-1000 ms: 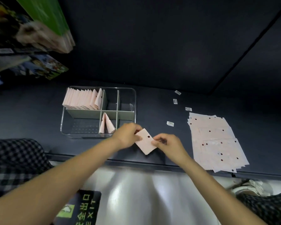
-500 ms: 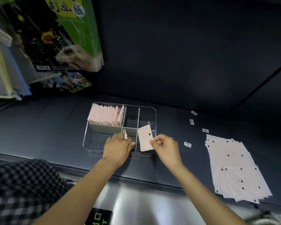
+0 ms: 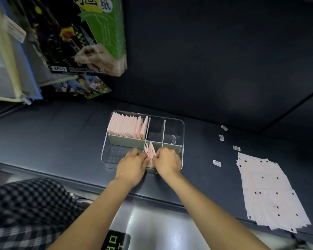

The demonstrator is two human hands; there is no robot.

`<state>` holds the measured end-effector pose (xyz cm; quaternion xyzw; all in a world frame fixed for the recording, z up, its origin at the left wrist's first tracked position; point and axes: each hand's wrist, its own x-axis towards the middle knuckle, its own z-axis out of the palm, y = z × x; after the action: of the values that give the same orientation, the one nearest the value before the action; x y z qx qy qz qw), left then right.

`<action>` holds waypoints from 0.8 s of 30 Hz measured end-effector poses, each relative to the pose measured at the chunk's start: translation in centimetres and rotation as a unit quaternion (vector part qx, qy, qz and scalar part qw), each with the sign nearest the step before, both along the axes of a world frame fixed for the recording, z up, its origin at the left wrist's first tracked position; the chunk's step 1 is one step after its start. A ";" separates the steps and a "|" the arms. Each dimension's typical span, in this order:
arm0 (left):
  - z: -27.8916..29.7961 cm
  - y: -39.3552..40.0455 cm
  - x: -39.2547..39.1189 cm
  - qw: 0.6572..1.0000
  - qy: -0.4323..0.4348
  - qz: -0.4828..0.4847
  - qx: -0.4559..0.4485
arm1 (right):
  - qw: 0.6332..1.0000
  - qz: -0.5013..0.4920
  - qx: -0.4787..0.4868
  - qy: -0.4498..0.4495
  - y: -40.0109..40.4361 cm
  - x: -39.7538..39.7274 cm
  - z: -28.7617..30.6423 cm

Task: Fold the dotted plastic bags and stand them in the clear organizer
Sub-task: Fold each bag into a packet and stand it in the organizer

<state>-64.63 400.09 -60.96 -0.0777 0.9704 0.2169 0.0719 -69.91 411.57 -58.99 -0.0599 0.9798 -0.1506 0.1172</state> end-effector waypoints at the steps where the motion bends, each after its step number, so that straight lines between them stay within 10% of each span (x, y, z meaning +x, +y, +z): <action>1: 0.0 0.0 0.0 1.000 0.000 0.005 0.016 | 1.000 -0.004 -0.003 -0.009 -0.4 0.1 -0.3; 15: -0.2 0.3 0.1 0.998 0.032 0.000 -0.048 | 0.972 0.068 -0.224 0.031 5.8 2.4 -0.5; 24: 2.2 8.7 -0.8 0.940 0.209 -0.261 -0.071 | 0.988 -0.148 -0.013 0.048 31.4 2.9 -3.3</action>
<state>-65.44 408.77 -58.81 0.2206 0.9626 0.1323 -0.0845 -67.06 442.93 -62.32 0.0767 0.9803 -0.1763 0.0454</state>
